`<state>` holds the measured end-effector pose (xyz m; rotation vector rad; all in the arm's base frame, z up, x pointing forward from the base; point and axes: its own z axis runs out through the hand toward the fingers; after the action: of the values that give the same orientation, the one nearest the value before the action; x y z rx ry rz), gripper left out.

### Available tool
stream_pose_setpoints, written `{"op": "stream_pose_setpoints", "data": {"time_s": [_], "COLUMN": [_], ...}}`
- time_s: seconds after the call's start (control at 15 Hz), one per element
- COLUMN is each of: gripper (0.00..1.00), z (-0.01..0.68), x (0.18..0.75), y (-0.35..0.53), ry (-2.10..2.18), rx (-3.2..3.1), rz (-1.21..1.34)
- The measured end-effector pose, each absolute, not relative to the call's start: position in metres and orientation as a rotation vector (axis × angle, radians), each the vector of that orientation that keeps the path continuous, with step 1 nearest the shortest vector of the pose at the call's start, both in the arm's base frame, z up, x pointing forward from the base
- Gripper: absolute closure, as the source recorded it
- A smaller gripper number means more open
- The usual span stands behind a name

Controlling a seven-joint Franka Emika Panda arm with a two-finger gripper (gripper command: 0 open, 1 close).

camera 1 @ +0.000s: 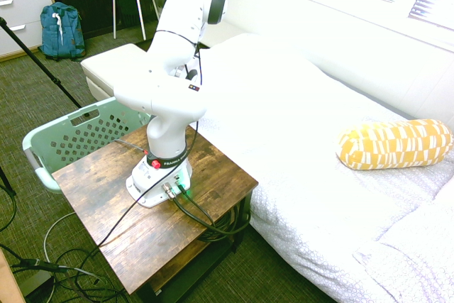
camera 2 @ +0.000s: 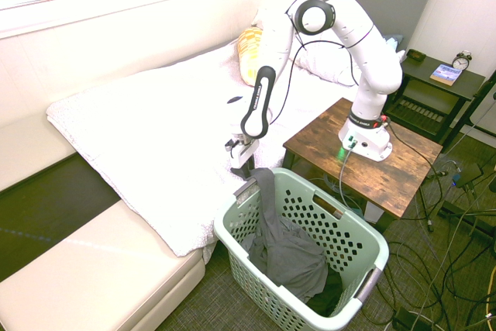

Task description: Put my clothes in the laundry bag

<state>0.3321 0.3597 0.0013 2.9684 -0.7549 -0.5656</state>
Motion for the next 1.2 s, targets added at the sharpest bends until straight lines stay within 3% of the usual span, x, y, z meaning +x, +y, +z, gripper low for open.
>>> {"op": "stream_pose_setpoints", "data": {"time_s": [0.53,0.8,0.93,1.2], "gripper": [1.00,1.00,1.00,1.00], "z": [0.009,0.067,0.115,0.175], "x": [0.340,0.334,0.296,0.162], "y": [0.362,0.396,0.424,0.461], "ry": [-0.785,-0.730,-0.658,-0.457], "rx": [2.972,3.058,3.103,3.135], "rz": [-0.591,-0.521,-0.459,-0.324]}}
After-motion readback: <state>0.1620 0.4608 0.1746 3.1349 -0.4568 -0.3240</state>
